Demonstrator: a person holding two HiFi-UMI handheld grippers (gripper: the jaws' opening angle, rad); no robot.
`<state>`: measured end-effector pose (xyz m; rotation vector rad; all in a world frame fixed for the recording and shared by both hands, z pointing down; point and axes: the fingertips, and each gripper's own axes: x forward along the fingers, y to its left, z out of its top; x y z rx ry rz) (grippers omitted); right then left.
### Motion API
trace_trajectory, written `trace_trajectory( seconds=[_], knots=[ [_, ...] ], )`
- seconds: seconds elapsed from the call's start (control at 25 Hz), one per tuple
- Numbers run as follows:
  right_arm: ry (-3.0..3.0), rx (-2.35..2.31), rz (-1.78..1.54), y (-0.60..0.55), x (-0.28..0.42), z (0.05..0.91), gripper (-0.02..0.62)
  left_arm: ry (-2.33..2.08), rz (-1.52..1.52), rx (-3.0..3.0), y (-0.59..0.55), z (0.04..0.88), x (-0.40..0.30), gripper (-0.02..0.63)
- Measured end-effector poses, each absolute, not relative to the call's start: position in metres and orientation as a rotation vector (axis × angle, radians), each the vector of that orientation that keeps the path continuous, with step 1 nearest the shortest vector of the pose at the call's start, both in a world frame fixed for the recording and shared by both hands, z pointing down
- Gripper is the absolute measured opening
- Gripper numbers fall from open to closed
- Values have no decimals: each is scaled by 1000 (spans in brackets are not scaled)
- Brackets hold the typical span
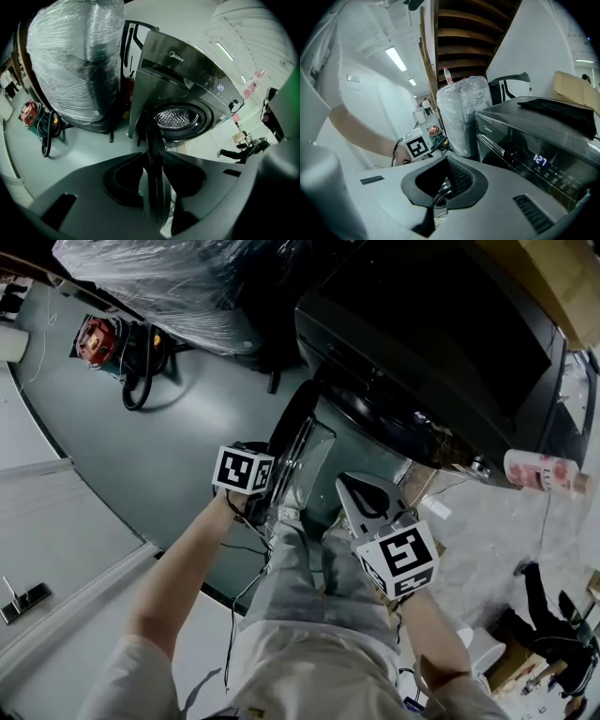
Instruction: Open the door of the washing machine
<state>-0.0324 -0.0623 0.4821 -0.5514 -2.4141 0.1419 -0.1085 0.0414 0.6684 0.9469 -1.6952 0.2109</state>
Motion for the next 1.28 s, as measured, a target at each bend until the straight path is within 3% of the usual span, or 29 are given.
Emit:
trace_trajectory(
  seconds=[0.84,1.28],
  knots=[
    [-2336,-620,121,-24,-95,513,28,-1462,412,1342,70,674,-147,156],
    [-2331,-596,111,-15,-115,521,28,-1363,672,1512,91,676,-188,153]
  ],
)
